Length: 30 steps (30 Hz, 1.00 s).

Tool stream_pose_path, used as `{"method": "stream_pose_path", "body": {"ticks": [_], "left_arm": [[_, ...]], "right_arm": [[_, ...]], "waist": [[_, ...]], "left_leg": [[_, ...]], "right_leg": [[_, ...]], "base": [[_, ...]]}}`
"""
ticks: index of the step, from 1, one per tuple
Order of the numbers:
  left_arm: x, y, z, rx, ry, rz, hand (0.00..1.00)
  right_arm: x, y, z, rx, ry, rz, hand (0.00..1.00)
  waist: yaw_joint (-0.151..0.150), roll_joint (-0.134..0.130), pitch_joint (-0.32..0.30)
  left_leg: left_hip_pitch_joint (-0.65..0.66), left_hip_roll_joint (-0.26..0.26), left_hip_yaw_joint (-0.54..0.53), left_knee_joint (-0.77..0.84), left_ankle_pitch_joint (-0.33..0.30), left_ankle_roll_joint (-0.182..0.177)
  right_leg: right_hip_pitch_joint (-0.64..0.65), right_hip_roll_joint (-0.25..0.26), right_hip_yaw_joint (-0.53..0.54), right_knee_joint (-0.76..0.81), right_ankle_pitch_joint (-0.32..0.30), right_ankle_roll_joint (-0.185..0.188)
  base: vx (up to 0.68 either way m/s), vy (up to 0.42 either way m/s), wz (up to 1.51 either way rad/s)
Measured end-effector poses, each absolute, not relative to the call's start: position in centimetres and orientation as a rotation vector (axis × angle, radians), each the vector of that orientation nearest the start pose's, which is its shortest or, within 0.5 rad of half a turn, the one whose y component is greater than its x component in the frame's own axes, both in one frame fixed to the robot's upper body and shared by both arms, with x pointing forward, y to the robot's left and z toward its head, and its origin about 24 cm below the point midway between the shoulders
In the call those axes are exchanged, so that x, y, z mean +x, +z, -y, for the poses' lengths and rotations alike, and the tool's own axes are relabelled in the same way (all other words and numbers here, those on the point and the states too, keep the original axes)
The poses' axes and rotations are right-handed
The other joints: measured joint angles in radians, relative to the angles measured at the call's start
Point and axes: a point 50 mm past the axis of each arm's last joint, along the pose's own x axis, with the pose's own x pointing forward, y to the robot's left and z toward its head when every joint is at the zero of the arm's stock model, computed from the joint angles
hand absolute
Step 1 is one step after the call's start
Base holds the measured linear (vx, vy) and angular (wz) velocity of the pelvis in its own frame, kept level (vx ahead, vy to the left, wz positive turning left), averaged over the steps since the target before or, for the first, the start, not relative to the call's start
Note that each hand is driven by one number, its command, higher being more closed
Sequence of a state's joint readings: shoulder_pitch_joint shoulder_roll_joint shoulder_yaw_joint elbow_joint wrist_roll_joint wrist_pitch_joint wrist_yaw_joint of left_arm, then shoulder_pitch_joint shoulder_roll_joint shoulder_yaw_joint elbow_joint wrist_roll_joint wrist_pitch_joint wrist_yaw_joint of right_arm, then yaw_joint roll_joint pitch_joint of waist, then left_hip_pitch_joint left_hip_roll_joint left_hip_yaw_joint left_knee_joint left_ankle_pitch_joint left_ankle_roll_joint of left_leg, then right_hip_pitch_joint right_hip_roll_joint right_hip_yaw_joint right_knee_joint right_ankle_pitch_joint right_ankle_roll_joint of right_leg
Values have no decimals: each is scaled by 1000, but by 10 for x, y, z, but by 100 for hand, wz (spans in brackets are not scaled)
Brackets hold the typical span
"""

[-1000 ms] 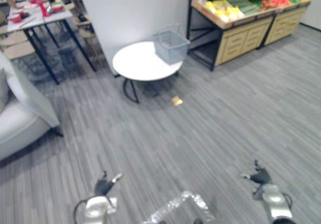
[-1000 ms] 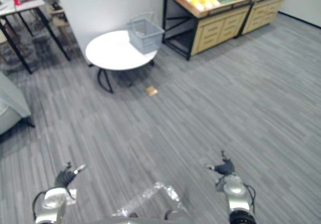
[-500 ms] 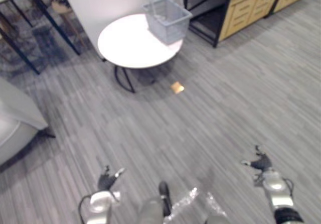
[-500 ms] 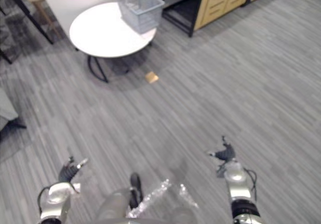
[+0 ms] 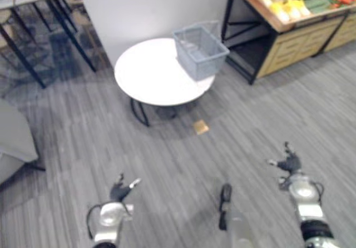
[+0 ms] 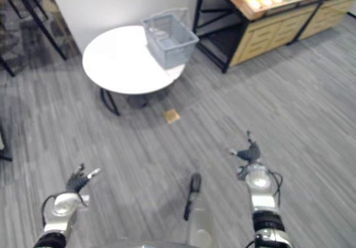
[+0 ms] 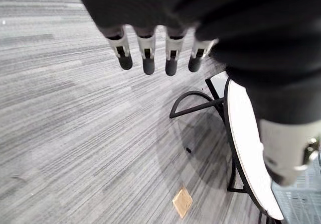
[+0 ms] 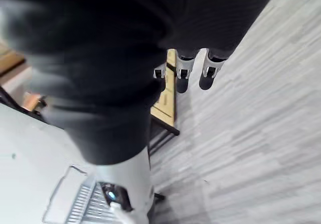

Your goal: Pick vegetable in the basket

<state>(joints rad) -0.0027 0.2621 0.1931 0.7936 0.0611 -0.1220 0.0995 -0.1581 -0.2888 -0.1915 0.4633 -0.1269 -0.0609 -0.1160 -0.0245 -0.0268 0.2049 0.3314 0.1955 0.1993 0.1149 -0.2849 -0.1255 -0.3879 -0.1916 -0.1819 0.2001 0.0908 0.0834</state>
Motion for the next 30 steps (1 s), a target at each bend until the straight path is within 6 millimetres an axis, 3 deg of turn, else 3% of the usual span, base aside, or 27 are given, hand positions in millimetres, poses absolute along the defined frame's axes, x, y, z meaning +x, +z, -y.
{"method": "stream_pose_path", "body": {"ticks": [1, 2, 3, 4, 5, 6, 7, 8, 9, 12, 13, 14, 16, 17, 18, 19, 21, 23, 24, 25, 26, 27, 28, 30], "left_arm": [[175, -93, -275, 272, 339, -658, 0], [165, -99, -272, 257, 341, -686, 0], [160, -103, -268, 235, 346, -698, 0], [157, -105, -265, 225, 344, -707, 0], [153, -110, -257, 202, 334, -722, 0], [151, -112, -252, 188, 329, -727, 0], [150, -113, -251, 185, 327, -731, 0], [149, -113, -249, 182, 326, -730, 0], [148, -113, -249, 181, 326, -728, 0], [146, -112, -248, 177, 326, -719, 0], [145, -112, -248, 175, 322, -720, 0], [145, -113, -246, 171, 320, -722, 0], [140, -116, -243, 161, 320, -739, 0], [134, -119, -243, 160, 322, -758, 0], [131, -122, -243, 162, 321, -783, 0], [131, -123, -241, 159, 313, -792, 0], [136, -123, -237, 165, 290, -784, 0], [143, -120, -239, 185, 289, -765, 0], [144, -118, -242, 195, 297, -757, 0], [145, -117, -243, 198, 301, -753, 0], [149, -115, -244, 206, 302, -743, 0], [155, -112, -248, 219, 298, -725, 0], [159, -110, -250, 228, 296, -716, 0], [163, -105, -258, 261, 294, -703, 0]], "right_arm": [[268, 11, 265, -387, -307, -198, 0], [272, 18, 265, -413, -302, -171, 0], [280, 26, 261, -414, -296, -140, 0], [284, 29, 258, -417, -285, -127, 0], [290, 34, 253, -433, -263, -108, 0], [297, 40, 245, -457, -233, -85, 0], [301, 44, 240, -468, -221, -67, 0], [312, 55, 231, -482, -194, -22, 0], [318, 64, 228, -487, -187, 7, 0], [338, 102, 223, -578, -191, 130, 0], [342, 113, 227, -624, -209, 159, 0], [345, 124, 234, -655, -234, 184, 0], [348, 135, 236, -702, -246, 213, 0], [348, 135, 235, -715, -247, 216, 0], [348, 129, 230, -701, -236, 202, 0], [349, 128, 228, -694, -230, 201, 0], [351, 123, 221, -723, -212, 190, 0], [353, 117, 218, -723, -198, 165, 0], [356, 118, 214, -725, -186, 166, 0], [357, 120, 213, -730, -183, 174, 0], [360, 129, 213, -737, -186, 199, 0], [362, 139, 216, -750, -200, 226, 0], [363, 143, 218, -756, -208, 234, 0], [362, 144, 224, -759, -231, 230, 0]], "waist": [[1, 20, -8], [4, 67, -19], [12, 92, -19], [21, 104, -12], [39, 121, 4], [59, 119, 25], [64, 109, 33], [67, 90, 41], [71, 87, 43], [87, 83, 46], [86, 78, 50], [85, 88, 43], [97, 94, 39], [107, 84, 38], [108, 29, 36], [108, 16, 36], [104, -10, 40], [107, -9, 42], [105, -3, 46], [105, 1, 48], [101, 7, 48], [88, 3, 45], [84, -8, 45], [82, -59, 43]], "left_leg": [[-10, 30, -12, 43, 8, -12], [-71, 99, -44, 193, 44, -46], [-191, 156, -79, 432, 156, -32], [-251, 185, -94, 557, 241, -7], [-356, 226, -112, 804, 246, 15], [-425, 238, -102, 965, 196, 21], [-459, 232, -90, 1003, 174, 21], [-513, 209, -40, 1003, 143, 26], [-542, 199, -10, 977, 128, 25], [-628, 119, 180, 617, 97, 43], [-622, 79, 273, 415, 121, 65], [-612, 33, 345, 211, 190, 98], [-592, -6, 370, 50, 281, 104], [-575, -17, 361, 42, 333, 169], [-545, -69, 361, 47, 307, 204], [-528, -86, 358, 46, 292, 208], [-453, -134, 297, 64, 241, 228], [-398, -132, 243, 69, 230, 229], [-357, -123, 211, 54, 229, 227], [-340, -116, 194, 46, 227, 223], [-325, -103, 161, 29, 214, 201], [-328, -96, 134, 9, 201, 162], [-332, -100, 116, -1, 206, 146], [-333, -113, 70, 5, 189, 75]], "right_leg": [[-6, 18, -8, 43, 14, -15], [-4, 60, -40, 94, -22, -45], [26, 108, -51, 85, -61, -69], [57, 130, -53, 59, -69, -77], [145, 174, -59, -4, -74, -83], [243, 195, -59, -53, -86, -92], [288, 197, -59, -71, -96, -93], [349, 195, -57, -102, -115, -96], [372, 196, -55, -115, -124, -96], [448, 190, -62, -180, -159, -89], [483, 184, -85, -200, -170, -82], [508, 178, -107, -206, -192, -66], [523, 174, -115, -152, -264, -28], [519, 154, -115, -75, -330, -9], [491, 81, -132, 86, -399, 51], [459, 48, -144, 192, -407, 62], [293, -56, -90, 681, -352, 89], [232, -55, -55, 780, -364, 67], [216, -51, -59, 727, -378, 31], [209, -46, -61, 672, -384, 19], [185, -36, -57, 525, -387, 14], [164, -25, -39, 336, -368, 18], [158, -24, -18, 239, -339, 16], [170, -31, 54, -49, -125, 12]], "base": [[705, -498, 5], [619, -538, -7], [604, -517, -17], [722, -546, -29], [578, -332, -26], [560, -303, -19], [515, -264, -2], [402, -194, 6], [489, -201, 3], [483, -69, 10], [477, 29, 50], [404, 37, 47], [580, 110, 18], [640, 180, 17], [424, 140, 25], [626, 210, 50], [618, 136, 80], [468, -44, 94], [433, -100, 89], [383, -155, 88], [332, -202, 97], [307, -220, 104], [290, -277, 104], [374, -454, 86]]}}
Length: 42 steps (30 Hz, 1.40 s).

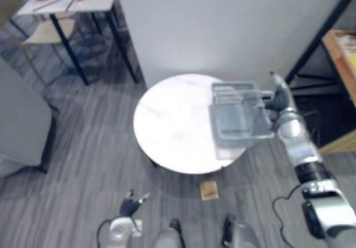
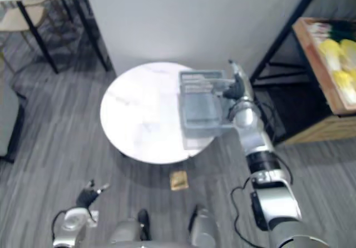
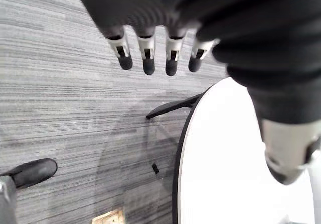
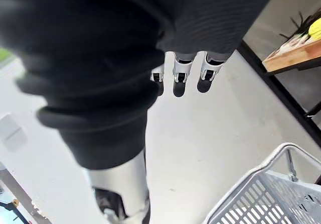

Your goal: Pick vegetable in the basket

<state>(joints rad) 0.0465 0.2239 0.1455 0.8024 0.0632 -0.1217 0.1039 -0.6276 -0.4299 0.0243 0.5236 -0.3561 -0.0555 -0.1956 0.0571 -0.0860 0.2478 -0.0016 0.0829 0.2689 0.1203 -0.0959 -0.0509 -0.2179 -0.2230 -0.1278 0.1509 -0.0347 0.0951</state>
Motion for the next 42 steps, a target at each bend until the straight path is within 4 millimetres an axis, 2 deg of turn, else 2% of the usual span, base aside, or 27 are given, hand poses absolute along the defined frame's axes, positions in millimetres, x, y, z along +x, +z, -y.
{"method": "stream_pose_path", "body": {"ticks": [1, 2, 4, 5, 7, 10, 15, 20, 25, 28, 31, 36, 38, 39, 42], "left_arm": [[163, -105, -260, 269, 294, -703, 0], [160, -109, -255, 254, 288, -723, 0], [148, -116, -248, 232, 282, -755, 0], [147, -117, -246, 228, 280, -757, 0], [150, -117, -243, 219, 276, -751, 0], [156, -118, -233, 193, 263, -742, 0], [160, -117, -230, 228, 237, -735, 0], [160, -118, -229, 230, 231, -740, 0], [169, -113, -229, 232, 229, -699, 0], [177, -108, -229, 233, 226, -670, 0], [187, -101, -229, 235, 223, -621, 0], [193, -97, -230, 228, 229, -595, 0], [201, -92, -229, 230, 224, -574, 0], [207, -89, -228, 232, 219, -553, 0], [217, -83, -227, 260, 194, -520, 0]], "right_arm": [[361, 143, 225, -759, -231, 224, 0], [361, 142, 227, -758, -236, 220, 0], [360, 148, 234, -780, -253, 227, 0], [359, 151, 240, -791, -270, 227, 0], [359, 152, 244, -810, -281, 221, 0], [359, 155, 243, -844, -280, 235, 0], [364, 160, 234, -880, -237, 253, 0], [374, 179, 212, -948, -177, 329, 0], [385, 195, 208, -975, -168, 338, 0], [393, 213, 210, -990, -191, 348, 0], [398, 236, 226, -1045, -247, 340, 0], [400, 284, 236, -1098, -328, 393, 0], [400, 292, 243, -1125, -352, 380, 0], [399, 295, 248, -1169, -379, 382, 100], [396, 314, 252, -1245, -420, 409, 100]], "waist": [[-1, -12, 1], [0, 20, 1], [-9, 91, -6], [-13, 110, 5], [-26, 119, 11], [-27, 127, 14], [-25, 153, 29], [-23, 162, 42], [-26, 168, 93], [-25, 175, 123], [-24, 194, 152], [-10, 214, 185], [2, 227, 193], [9, 238, 198], [13, 258, 208]], "left_leg": [[3, -3, -9, 14, -13, -20], [0, 29, -11, 43, -32, -49], [-40, 135, 5, 112, -66, -91], [-57, 174, -2, 147, -71, -97], [-106, 209, -11, 226, -60, -94], [-106, 204, -7, 211, -29, -89], [-48, 171, 26, -17, 13, -116], [-54, 141, 55, -52, 30, -110], [-81, 132, 50, -49, 35, -106], [-121, 121, 41, -63, 60, -102], [-149, 112, 17, -91, 88, -99], [-209, 101, 1, -97, 105, -92], [-238, 95, -7, -96, 111, -90], [-256, 92, -12, -95, 116, -88], [-294, 86, -40, -98, 130, -84]], "right_leg": [[3, -6, 8, 9, 91, 7], [1, 18, -7, 38, 93, 3], [24, 98, -51, 6, 76, -24], [33, 128, -68, 6, 65, -41], [39, 150, -90, 11, 52, -60], [49, 149, -92, 0, 48, -66], [31, 158, -101, -92, 97, -62], [30, 150, -80, -171, 159, -54], [24, 138, -83, -200, 184, -53], [-16, 131, -90, -210, 204, -54], [-38, 122, -111, -212, 210, -54], [-94, 113, -113, -215, 228, -52], [-117, 112, -116, -218, 234, -47], [-129, 109, -122, -218, 236, -45], [-154, 102, -143, -216, 238, -44]], "base": [[334, -412, 49], [242, -308, 27], [276, -348, 10], [207, -257, 5], [143, -180, 16], [75, -90, 8], [-9, 25, 9], [-28, 31, -12], [-38, 19, 1], [-28, -7, 11], [-20, 2, 23], [-5, 12, 9], [-9, 18, 15], [-11, 17, 14], [-3, 24, 21]]}}
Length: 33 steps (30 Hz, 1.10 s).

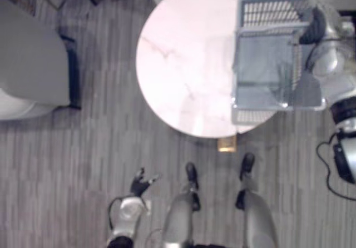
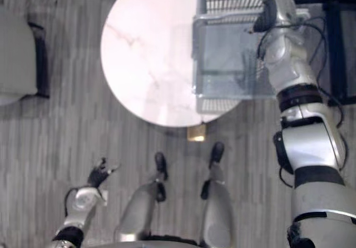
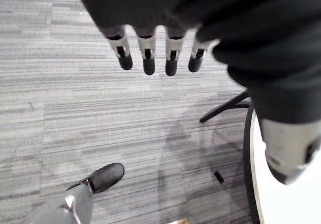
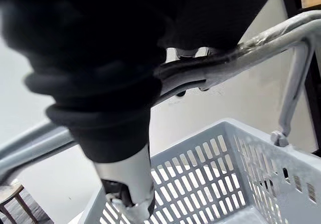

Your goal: Pick vegetable in the basket

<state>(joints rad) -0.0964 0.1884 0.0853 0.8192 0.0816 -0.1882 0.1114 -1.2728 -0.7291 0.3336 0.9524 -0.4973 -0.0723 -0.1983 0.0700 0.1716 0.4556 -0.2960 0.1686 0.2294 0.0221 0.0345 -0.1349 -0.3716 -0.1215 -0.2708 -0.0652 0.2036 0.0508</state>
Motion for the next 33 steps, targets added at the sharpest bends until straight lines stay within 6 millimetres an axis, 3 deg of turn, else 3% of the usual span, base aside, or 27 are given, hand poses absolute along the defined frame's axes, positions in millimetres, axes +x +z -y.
{"method": "stream_pose_path", "body": {"ticks": [4, 12, 15, 17, 18, 19, 20, 22, 24, 27, 28, 29, 30, 31, 32, 33], "left_arm": [[229, -76, -225, 275, 173, -481, 0], [231, -76, -213, 256, 134, -473, 0], [228, -78, -200, 220, 119, -466, 0], [226, -79, -198, 211, 118, -468, 0], [221, -81, -199, 210, 122, -475, 0], [218, -82, -200, 211, 123, -480, 0], [218, -81, -200, 212, 125, -480, 0], [216, -82, -201, 214, 127, -486, 0], [210, -87, -199, 215, 110, -515, 0], [213, -89, -196, 236, 88, -532, 0], [216, -87, -196, 242, 85, -524, 0], [221, -83, -198, 263, 88, -506, 0], [223, -80, -204, 270, 110, -499, 0], [223, -80, -207, 271, 123, -500, 0], [221, -80, -214, 290, 137, -505, 0], [214, -83, -221, 303, 150, -529, 0]], "right_arm": [[389, 328, 269, -1350, -480, 388, 100], [388, 316, 284, -1440, -487, 311, 100], [391, 289, 282, -1449, -426, 265, 100], [396, 265, 271, -1438, -355, 244, 100], [399, 253, 258, -1414, -299, 244, 100], [400, 239, 248, -1383, -253, 249, 100], [397, 224, 245, -1323, -231, 245, 100], [391, 197, 239, -1223, -200, 231, 100], [374, 158, 228, -993, -182, 213, 100], [341, 124, 222, -728, -234, 199, 100], [332, 116, 222, -695, -248, 194, 100], [317, 101, 220, -633, -264, 176, 100], [304, 85, 214, -585, -258, 140, 100], [298, 77, 211, -566, -253, 122, 100], [285, 60, 210, -540, -256, 70, 100], [274, 44, 210, -532, -250, 12, 100]], "waist": [[16, 11, 3], [24, 14, 2], [29, 8, 5], [31, -10, 13], [37, -17, 12], [41, -22, 13], [32, -38, 9], [17, -77, -2], [-7, -139, -30], [-72, -159, -40], [-79, -161, -43], [-94, -165, -44], [-93, -168, -50], [-90, -165, -55], [-105, -180, -65], [-113, -218, -88]], "left_leg": [[-43, -6, -30, -4, 17, 4], [-5, -18, -48, -78, 68, 5], [34, -13, -57, -46, 48, 0], [18, 3, -153, 103, -50, -22], [7, 13, -272, 189, -126, -42], [11, 27, -318, 244, -189, -59], [20, 31, -312, 261, -201, -58], [56, 32, -282, 247, -205, -56], [102, 26, -191, 230, -222, -42], [142, 14, -79, 265, -271, -16], [150, 13, -56, 274, -280, -10], [177, 15, 0, 275, -286, 2], [220, 46, 82, 246, -277, 19], [243, 62, 131, 219, -275, 28], [301, 56, 191, 182, -270, 24], [336, 44, 258, 194, -273, 23]], "right_leg": [[-31, -8, -25, 12, 0, 0], [-29, -18, -41, 44, -12, -10], [-6, -19, -20, 99, -48, -8], [20, -1, 2, 127, -69, -12], [35, 27, 30, 127, -73, -8], [53, 54, 55, 113, -74, -8], [73, 62, 64, 93, -66, -1], [98, 68, 97, 65, -54, 6], [95, 65, 180, 44, -36, 22], [86, 67, 257, 54, -5, 20], [76, 68, 267, 68, -4, 18], [58, 80, 258, 90, 32, -14], [59, 109, 229, 47, 133, -62], [47, 115, 180, 111, 75, -97], [20, 79, 26, 341, -142, -135], [31, 16, -101, 478, -269, -124]], "base": [[1, 29, 25], [1, 21, 8], [39, -2, -12], [48, -48, -43], [21, -4, -90], [3, 36, -85], [21, 70, -53], [55, 55, -42], [82, 99, -91], [65, 112, -95], [8, 63, -115], [-41, 45, -154], [-71, 22, -172], [-26, 14, -173], [57, 2, -144], [93, 15, -136]]}}
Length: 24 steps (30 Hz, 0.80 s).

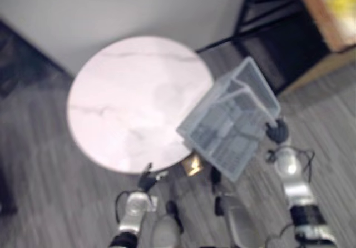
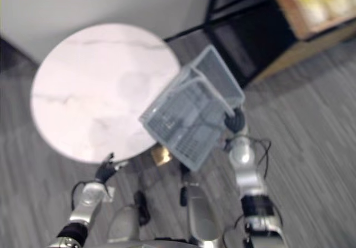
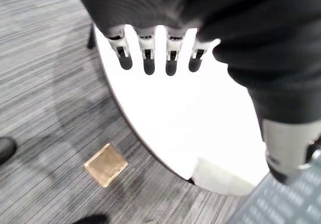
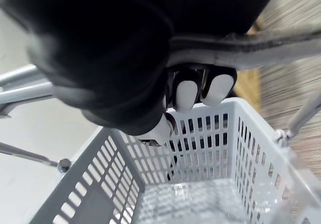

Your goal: Pick vegetable in the basket

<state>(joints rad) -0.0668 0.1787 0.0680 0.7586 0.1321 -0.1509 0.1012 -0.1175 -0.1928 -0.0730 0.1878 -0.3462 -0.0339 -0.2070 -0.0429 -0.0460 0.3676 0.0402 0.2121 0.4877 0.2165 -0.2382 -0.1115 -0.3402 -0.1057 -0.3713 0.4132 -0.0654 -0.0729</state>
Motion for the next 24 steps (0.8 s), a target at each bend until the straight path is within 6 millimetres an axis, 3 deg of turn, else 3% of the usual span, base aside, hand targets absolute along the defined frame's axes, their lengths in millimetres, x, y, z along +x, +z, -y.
{"method": "stream_pose_path", "body": {"ticks": [1, 2, 3, 4, 5, 6, 7, 9, 10, 11, 12, 13, 14, 15, 19, 20, 22, 23, 24], "left_arm": [[210, -84, -226, 308, 161, -543, 0], [202, -88, -234, 298, 198, -572, 0], [187, -96, -239, 275, 235, -617, 0], [179, -101, -241, 272, 242, -645, 0], [173, -106, -239, 259, 230, -676, 0], [171, -109, -238, 257, 225, -692, 0], [167, -113, -235, 250, 218, -720, 0], [159, -119, -237, 241, 233, -763, 0], [149, -127, -235, 222, 242, -823, 0], [148, -129, -233, 216, 240, -832, 0], [146, -131, -227, 204, 234, -838, 0], [146, -131, -225, 200, 231, -838, 0], [147, -132, -222, 195, 226, -837, 0], [146, -132, -221, 196, 228, -841, 0], [146, -133, -218, 183, 241, -840, 0], [146, -133, -213, 147, 249, -836, 0], [140, -137, -206, 116, 251, -851, 0], [138, -138, -205, 114, 250, -857, 0], [131, -140, -206, 112, 255, -873, 0]], "right_arm": [[269, 38, 209, -526, -243, -11, 100], [265, 30, 205, -526, -215, -38, 100], [266, 29, 197, -531, -180, -36, 100], [264, 27, 197, -528, -177, -42, 100], [262, 24, 201, -515, -195, -50, 100], [258, 20, 205, -514, -204, -67, 100], [249, 10, 210, -515, -200, -109, 100], [240, -6, 208, -507, -162, -174, 100], [230, -22, 205, -503, -133, -241, 100], [226, -29, 205, -501, -120, -275, 100], [219, -44, 207, -497, -103, -347, 100], [216, -50, 208, -487, -105, -381, 100], [208, -62, 213, -477, -112, -449, 100], [196, -74, 224, -473, -140, -523, 100], [170, -93, 257, -459, -282, -679, 100], [162, -96, 272, -454, -342, -726, 100], [149, -104, 283, -448, -383, -799, 100], [144, -107, 285, -444, -389, -824, 100], [129, -115, 285, -421, -406, -882, 100]], "waist": [[1, -29, -18], [6, -47, -34], [26, -45, -61], [39, -34, -81], [27, -36, -89], [10, -43, -100], [-2, -34, -119], [0, -35, -143], [11, -15, -154], [15, -13, -155], [25, -7, -159], [23, -3, -160], [22, -2, -160], [23, 0, -161], [28, 20, -158], [31, 35, -160], [54, 51, -166], [63, 53, -166], [76, 53, -170]], "left_leg": [[7, -18, 34, 23, -5, 2], [17, -17, 100, 73, -17, 18], [26, -18, 138, 35, -51, 63], [38, -16, 162, -40, -36, 80], [98, -27, 263, -90, -8, 6], [98, -29, 294, -74, -9, 6], [106, -30, 338, -52, -13, 3], [142, -10, 423, -9, -17, -9], [157, 57, 440, 137, -16, -10], [147, 93, 426, 233, -17, -17], [110, 154, 350, 415, -29, 16], [75, 167, 292, 499, -40, 42], [-9, 157, 142, 599, -59, 52], [-99, 123, 4, 627, -74, 24], [-222, 65, -37, 464, -72, 25], [-260, 6, -75, 308, -47, 26], [-278, -61, -158, 123, 37, 30], [-282, -71, -174, 94, 59, 38], [-266, -85, -182, 113, 90, 70]], "right_leg": [[5, -16, -45, 7, -12, -15], [20, 9, -115, -29, 12, -85], [33, 81, -80, -154, 108, -135], [54, 122, -55, -244, 139, -108], [81, 72, -206, -129, -30, -115], [89, 22, -271, -76, -92, -71], [105, -45, -340, -25, -151, 0], [125, 2, -290, -83, -125, -13], [176, 73, -212, -163, -97, -30], [198, 92, -171, -188, -89, -37], [236, 119, -112, -218, -81, -39], [252, 128, -91, -228, -81, -37], [279, 137, -48, -247, -81, -37], [316, 146, -5, -282, -80, -21], [382, 152, 56, -330, -66, -10], [400, 151, 98, -348, -78, 17], [403, 153, 149, -347, -92, 36], [402, 154, 162, -329, -111, 43], [400, 143, 188, -262, -171, 63]], "base": [[37, 19, -173], [-60, 16, -250], [-115, 15, -278], [-165, -19, -285], [-109, -23, -176], [-39, -82, -162], [91, -162, -143], [138, -218, -176], [129, -165, -153], [173, -176, -185], [140, -108, -125], [155, -98, -136], [178, -65, -114], [141, -44, -97], [195, 30, -59], [189, 117, -68], [239, 164, -80], [262, 173, -82], [343, 180, -59]]}}
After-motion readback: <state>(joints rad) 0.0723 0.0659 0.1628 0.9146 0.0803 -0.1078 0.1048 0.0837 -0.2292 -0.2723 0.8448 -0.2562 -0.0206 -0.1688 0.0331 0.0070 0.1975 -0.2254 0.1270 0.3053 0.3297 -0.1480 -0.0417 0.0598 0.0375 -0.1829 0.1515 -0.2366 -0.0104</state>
